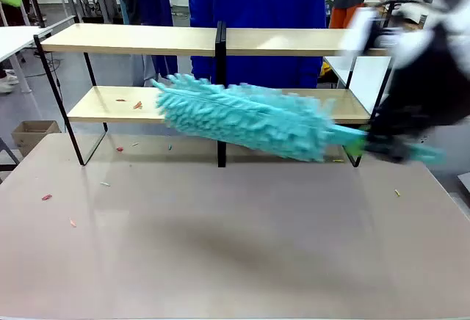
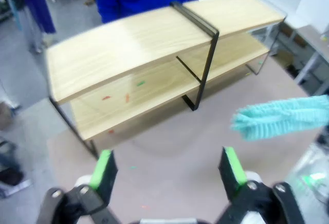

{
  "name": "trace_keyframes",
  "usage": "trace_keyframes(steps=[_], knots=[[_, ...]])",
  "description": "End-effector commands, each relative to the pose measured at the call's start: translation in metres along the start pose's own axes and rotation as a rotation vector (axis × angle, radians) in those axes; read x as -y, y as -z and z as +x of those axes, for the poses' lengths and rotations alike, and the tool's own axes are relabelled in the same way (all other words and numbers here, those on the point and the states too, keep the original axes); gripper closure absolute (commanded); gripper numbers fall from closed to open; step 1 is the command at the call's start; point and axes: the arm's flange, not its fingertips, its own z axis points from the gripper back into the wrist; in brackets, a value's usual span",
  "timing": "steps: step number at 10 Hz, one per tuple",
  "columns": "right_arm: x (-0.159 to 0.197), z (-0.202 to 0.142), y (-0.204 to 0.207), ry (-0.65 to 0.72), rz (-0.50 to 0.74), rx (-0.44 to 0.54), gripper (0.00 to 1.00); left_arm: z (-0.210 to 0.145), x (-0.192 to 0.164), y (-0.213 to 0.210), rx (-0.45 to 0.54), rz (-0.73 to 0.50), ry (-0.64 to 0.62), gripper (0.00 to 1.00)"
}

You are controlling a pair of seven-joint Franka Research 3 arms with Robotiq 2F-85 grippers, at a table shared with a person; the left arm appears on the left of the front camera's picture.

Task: Clean the shelves.
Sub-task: Clean another randomly selected level of the Shelf with the Duster.

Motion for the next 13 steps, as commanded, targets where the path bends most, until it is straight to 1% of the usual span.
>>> trace_keyframes(steps=[1,2,3,4,5,6,7,9,10,12,13], knots=[[0.028,0.087,0.048,0.113,0.005,-0.038,0.87,0.000,0.000,0.000,0.007,-0.015,0.000,0.00],[0.026,0.111,0.074,0.159,-0.030,-0.067,0.87,0.000,0.000,0.000,0.007,-0.015,0.000,0.00],[0.026,0.129,0.098,0.178,-0.004,-0.066,0.87,0.000,0.000,0.000,0.007,-0.015,0.000,0.00],[0.021,0.127,0.096,0.178,0.036,-0.055,0.87,0.000,0.000,0.000,0.007,-0.015,0.000,0.00],[0.013,0.100,0.089,0.139,0.012,-0.039,0.87,0.000,0.000,0.000,0.007,-0.015,0.000,0.00],[0.022,0.117,0.109,0.160,0.029,-0.059,0.87,0.000,0.000,0.000,0.007,-0.015,0.000,0.00],[0.017,0.110,0.102,0.320,-0.016,-0.033,0.87,0.000,0.000,0.000,0.007,-0.015,0.000,0.00],[0.016,0.141,0.133,0.544,0.050,-0.007,0.87,0.000,0.000,0.000,0.007,-0.015,0.000,0.00],[0.014,0.158,0.146,0.677,0.056,-0.003,0.87,0.000,0.000,0.000,0.007,-0.015,0.000,0.00],[0.008,0.177,0.160,0.785,0.076,-0.016,0.87,0.000,0.000,0.000,0.007,-0.015,0.000,0.00],[0.008,0.187,0.168,0.860,0.072,0.014,0.87,0.000,0.000,0.000,0.007,-0.015,0.000,0.00]])
